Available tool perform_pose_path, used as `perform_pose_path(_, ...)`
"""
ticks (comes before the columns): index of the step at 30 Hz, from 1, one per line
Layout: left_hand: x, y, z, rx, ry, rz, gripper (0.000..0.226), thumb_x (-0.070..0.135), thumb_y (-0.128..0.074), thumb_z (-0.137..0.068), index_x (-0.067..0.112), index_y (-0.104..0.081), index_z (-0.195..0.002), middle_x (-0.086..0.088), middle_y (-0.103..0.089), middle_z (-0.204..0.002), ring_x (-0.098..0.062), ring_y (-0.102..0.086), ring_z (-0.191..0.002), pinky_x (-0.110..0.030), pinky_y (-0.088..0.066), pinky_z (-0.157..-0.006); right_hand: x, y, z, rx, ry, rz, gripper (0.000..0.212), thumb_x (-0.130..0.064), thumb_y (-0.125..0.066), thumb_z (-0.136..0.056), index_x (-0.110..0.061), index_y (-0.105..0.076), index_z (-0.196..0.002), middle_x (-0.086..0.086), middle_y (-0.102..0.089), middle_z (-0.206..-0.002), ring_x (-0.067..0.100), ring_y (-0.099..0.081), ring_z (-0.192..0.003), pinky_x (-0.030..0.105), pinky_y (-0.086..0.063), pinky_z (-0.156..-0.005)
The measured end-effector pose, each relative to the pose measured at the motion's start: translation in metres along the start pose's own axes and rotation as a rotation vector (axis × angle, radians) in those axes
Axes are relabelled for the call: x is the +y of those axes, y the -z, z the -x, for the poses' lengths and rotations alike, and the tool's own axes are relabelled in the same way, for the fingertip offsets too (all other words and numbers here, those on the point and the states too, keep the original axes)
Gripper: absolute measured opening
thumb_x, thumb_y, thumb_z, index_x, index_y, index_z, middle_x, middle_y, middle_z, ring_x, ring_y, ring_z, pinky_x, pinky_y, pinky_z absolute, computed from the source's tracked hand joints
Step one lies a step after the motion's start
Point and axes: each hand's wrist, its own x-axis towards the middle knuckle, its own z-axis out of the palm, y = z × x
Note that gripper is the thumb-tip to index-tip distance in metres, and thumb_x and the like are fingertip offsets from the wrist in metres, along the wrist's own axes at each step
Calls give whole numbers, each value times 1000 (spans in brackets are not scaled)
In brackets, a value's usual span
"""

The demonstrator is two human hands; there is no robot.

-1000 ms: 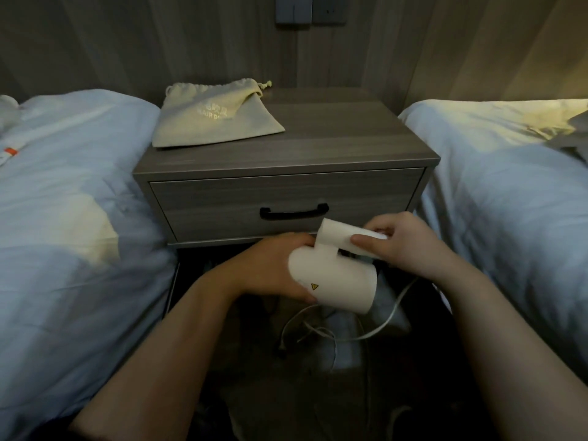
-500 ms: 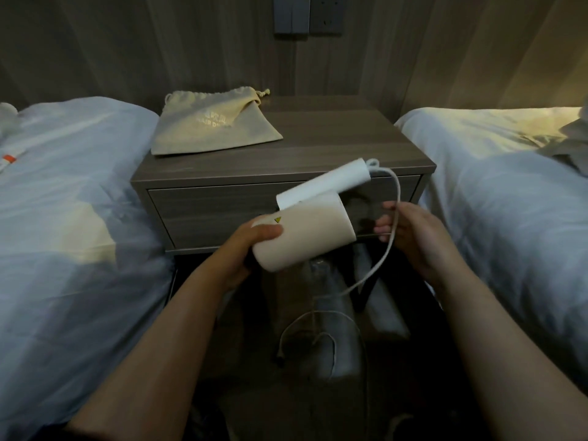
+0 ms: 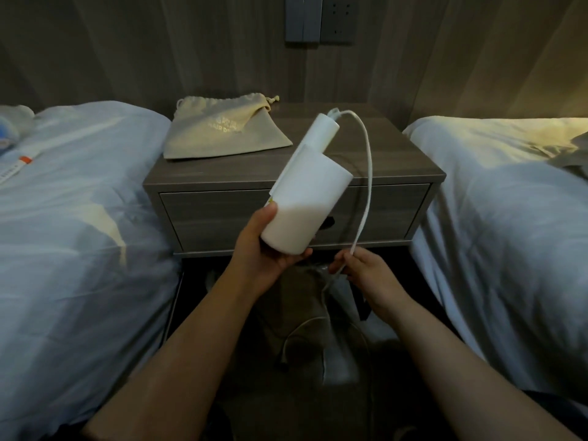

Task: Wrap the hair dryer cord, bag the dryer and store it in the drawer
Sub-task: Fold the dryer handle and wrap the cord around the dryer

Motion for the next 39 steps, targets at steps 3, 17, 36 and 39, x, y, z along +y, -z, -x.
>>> perform_pose_path(3,4,3,0,7,-36,66,41,42,-59,-73,23,-54,-109,-13,-62,-99,-28,-65,-79,-33,-57,-61,11,4,-3,122,-95,-34,28,-21,-39,-98,-8,-61,-86,9,-63,-73,22,-61,-74,33,-48,-74)
perform_pose_path(17,7,-7,-1,377,-399,-599,45,20,-73,-75,27,-48,-111,6,-56,-106,-12,-57,-97,-33,-54,-75,-56,11,33,-268,226,1101,29,-32,-43,-94,-12,-64,-91,11,-68,-96,27,-62,-91,34,-46,-76)
perform_pose_path(36,2,0,11,-113,-183,-1296,51,38,-82,-62,42,-47,-99,22,-53,-98,2,-53,-88,-10,-41,-64,-88,21,47,95,391,854,26,-33,-72,-75,-8,-74,-81,9,-71,-82,20,-62,-81,33,-50,-77)
perform_pose_path(39,-4,3,8,-95,-180,-1288,51,41,-81,-61,39,-49,-100,19,-54,-99,-1,-54,-90,-13,-41,-66,-87,18,45,54,301,855,29,-37,-70,-76,-8,-72,-84,8,-70,-85,19,-62,-84,28,-47,-74)
